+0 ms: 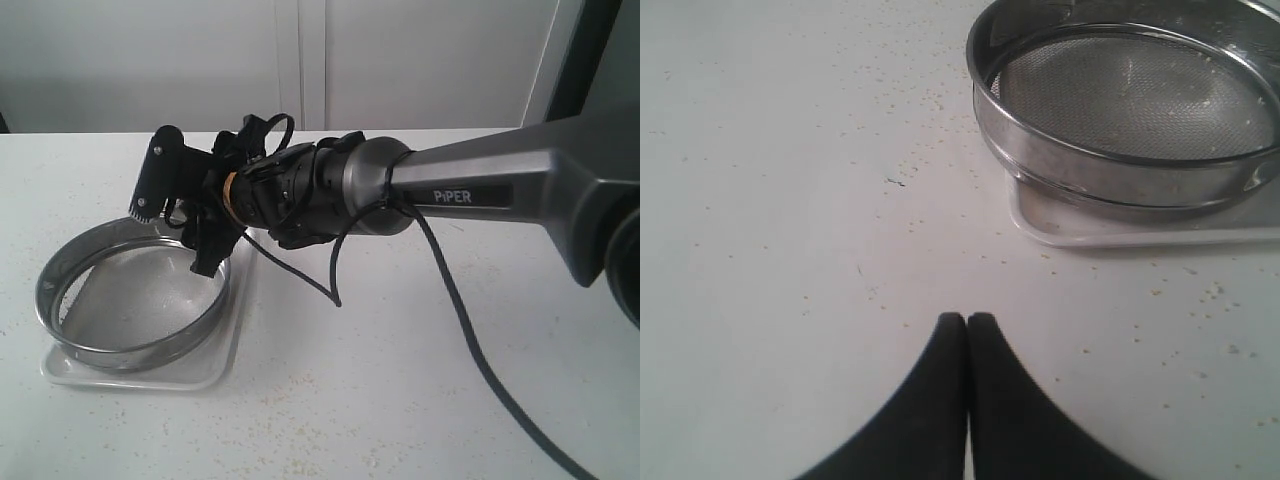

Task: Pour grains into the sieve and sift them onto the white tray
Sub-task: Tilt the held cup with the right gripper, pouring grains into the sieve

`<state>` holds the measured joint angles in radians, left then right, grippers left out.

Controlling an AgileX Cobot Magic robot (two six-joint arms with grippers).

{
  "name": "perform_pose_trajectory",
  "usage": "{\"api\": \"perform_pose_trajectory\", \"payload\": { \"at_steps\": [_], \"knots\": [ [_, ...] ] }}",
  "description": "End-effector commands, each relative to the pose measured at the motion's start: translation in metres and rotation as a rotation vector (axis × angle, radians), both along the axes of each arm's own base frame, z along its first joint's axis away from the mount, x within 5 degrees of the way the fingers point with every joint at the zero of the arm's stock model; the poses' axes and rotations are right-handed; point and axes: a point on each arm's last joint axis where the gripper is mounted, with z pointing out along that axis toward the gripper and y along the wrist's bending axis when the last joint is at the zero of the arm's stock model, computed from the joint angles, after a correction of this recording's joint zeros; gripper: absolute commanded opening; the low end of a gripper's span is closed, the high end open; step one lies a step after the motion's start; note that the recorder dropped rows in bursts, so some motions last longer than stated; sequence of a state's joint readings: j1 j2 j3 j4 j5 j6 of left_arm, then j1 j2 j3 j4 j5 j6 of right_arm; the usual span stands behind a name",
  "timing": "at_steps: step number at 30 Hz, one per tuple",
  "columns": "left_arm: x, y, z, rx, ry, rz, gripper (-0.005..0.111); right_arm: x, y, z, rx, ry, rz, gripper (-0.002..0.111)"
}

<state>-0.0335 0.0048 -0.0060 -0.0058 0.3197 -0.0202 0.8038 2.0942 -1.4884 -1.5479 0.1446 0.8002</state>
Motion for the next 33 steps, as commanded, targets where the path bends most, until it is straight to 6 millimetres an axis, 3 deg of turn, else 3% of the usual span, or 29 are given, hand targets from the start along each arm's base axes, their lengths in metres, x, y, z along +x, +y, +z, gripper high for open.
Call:
{"api": "perform_pose_trajectory", "payload": {
  "at_steps": [1,16,26,33],
  "knots": [
    [-0.001,0.0,-0.003,-0.01,0.015,0.001,0.0,0.002,-0.001,0.007,-0.046,-0.057,0.002,0.0],
    [-0.001,0.0,-0.003,-0.01,0.015,0.001,0.0,-0.001,0.002,0.005,-0.212,-0.173,0.117,0.0],
    [-0.001,0.0,-0.003,-0.01,0.015,0.001,0.0,-0.016,0.017,-0.004,-0.325,-0.231,0.053,0.0],
    [-0.001,0.0,-0.003,-0.01,0.015,0.001,0.0,-0.014,0.023,-0.009,-0.362,-0.258,-0.012,0.0]
  ]
}}
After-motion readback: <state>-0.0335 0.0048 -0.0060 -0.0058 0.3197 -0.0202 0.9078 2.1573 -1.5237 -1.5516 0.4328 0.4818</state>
